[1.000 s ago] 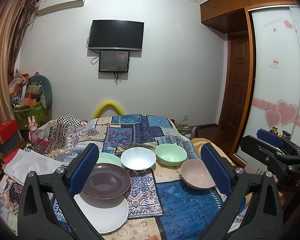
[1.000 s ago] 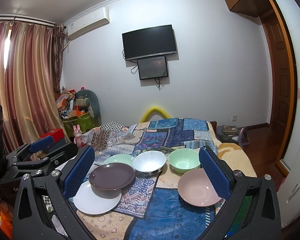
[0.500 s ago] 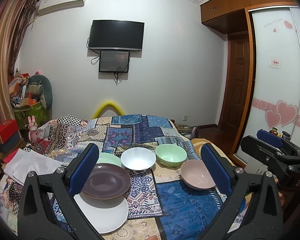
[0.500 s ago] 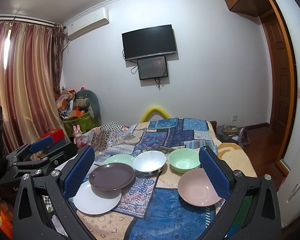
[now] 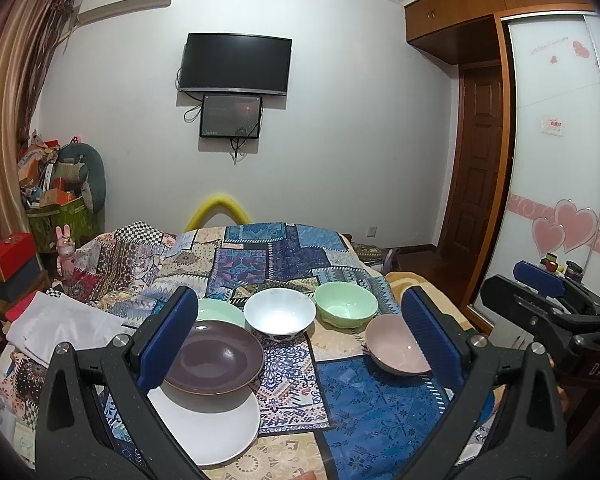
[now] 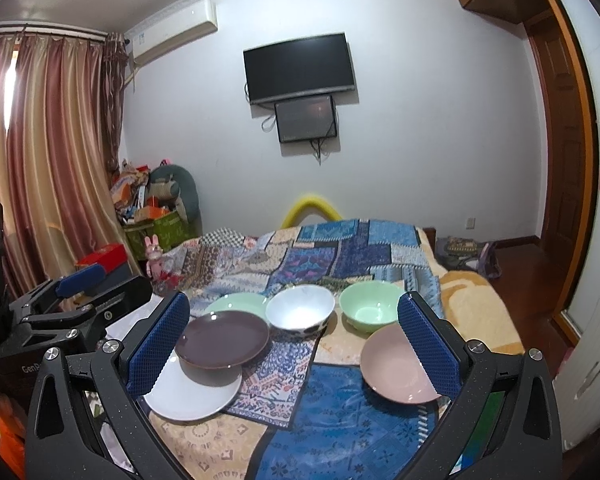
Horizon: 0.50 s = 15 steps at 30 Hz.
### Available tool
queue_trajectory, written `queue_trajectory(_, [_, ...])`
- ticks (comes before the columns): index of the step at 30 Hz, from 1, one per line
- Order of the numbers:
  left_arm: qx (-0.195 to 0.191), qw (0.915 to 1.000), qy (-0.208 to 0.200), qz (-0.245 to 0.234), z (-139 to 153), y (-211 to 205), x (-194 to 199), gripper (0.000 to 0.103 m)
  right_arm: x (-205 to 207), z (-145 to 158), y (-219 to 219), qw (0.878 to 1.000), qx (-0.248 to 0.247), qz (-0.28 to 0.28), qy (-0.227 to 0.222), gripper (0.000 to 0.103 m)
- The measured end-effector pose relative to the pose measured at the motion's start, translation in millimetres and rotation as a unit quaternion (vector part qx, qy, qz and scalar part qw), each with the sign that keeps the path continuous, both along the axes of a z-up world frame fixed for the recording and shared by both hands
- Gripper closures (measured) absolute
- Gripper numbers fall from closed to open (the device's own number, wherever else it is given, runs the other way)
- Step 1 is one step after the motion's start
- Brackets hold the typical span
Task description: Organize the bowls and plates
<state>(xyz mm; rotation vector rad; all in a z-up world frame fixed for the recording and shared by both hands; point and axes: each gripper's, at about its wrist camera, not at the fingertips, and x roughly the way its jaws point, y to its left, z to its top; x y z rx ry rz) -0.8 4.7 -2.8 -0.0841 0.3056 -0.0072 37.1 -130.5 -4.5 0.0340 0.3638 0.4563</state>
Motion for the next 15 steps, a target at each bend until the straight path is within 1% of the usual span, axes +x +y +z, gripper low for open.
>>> queue_trajectory(6, [0.015,0.9996,0.023,0.004,-16,12,15,0.0,17,-21,17,0.999,-0.015,0.008,0.038,0.0])
queue_trajectory(8, [0.016,0.9993,0.033,0.007,-24,21,20,0.0,25,-30,29,0.998,-0.03,0.01,0.053,0.0])
queue_trajectory(12, [-0.004,0.9975,0.071,0.002,-43,49,38,0.0,42,-45,46,0.996,-0.05,0.012,0.072,0.0])
queue_trajectory(15, [-0.021,0.9948,0.099,0.01,-60,75,53,0.0,55,-56,58,0.994,-0.056,0.01,0.09,0.0])
